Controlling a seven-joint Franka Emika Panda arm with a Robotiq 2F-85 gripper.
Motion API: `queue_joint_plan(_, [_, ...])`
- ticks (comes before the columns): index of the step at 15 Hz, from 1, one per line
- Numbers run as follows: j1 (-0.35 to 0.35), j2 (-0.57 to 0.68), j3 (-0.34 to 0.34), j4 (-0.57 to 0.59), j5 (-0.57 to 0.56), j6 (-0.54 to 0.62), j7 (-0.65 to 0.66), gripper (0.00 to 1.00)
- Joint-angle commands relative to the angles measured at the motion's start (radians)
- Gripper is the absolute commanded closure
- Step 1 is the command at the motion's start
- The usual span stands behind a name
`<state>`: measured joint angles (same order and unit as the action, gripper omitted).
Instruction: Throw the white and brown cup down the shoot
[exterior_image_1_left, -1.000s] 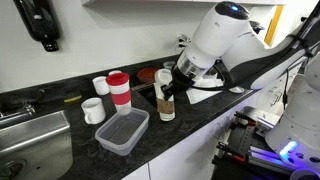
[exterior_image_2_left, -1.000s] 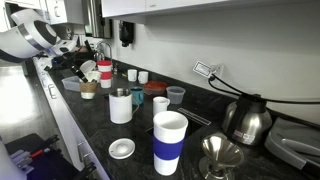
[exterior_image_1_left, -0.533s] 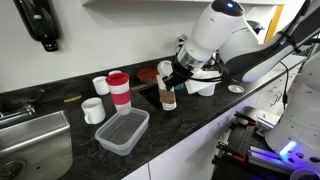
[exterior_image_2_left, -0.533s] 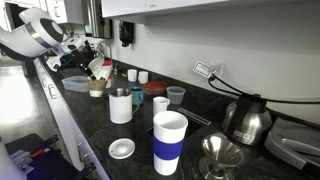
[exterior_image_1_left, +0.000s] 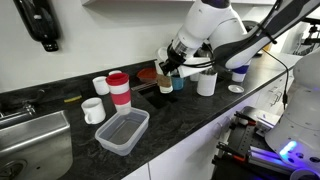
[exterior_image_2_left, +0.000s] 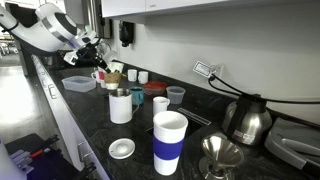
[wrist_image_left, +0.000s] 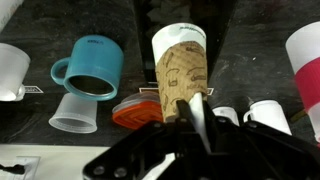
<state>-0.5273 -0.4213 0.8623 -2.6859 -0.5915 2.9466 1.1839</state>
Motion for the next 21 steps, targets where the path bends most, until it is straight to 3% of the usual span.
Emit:
queue_joint_plan(1, [-0.155, 0.087, 0.098, 0.087, -0.101, 0.021, 0.002, 0.96])
queue_joint_plan(6, [-0.318, 0.2, 0.24, 0.17, -0.195, 0.0, 0.014, 0.96])
queue_joint_plan(12, [-0.443, 0.277, 0.376, 0.198, -0.257, -0.053, 0.029, 0.96])
queue_joint_plan(14, [-0.476, 0.287, 0.411, 0.201, -0.262, -0.08, 0.032, 0.57])
queue_joint_plan(21, [-0.553, 0.287, 0.493, 0.214, -0.25, -0.108, 0.028, 0.1])
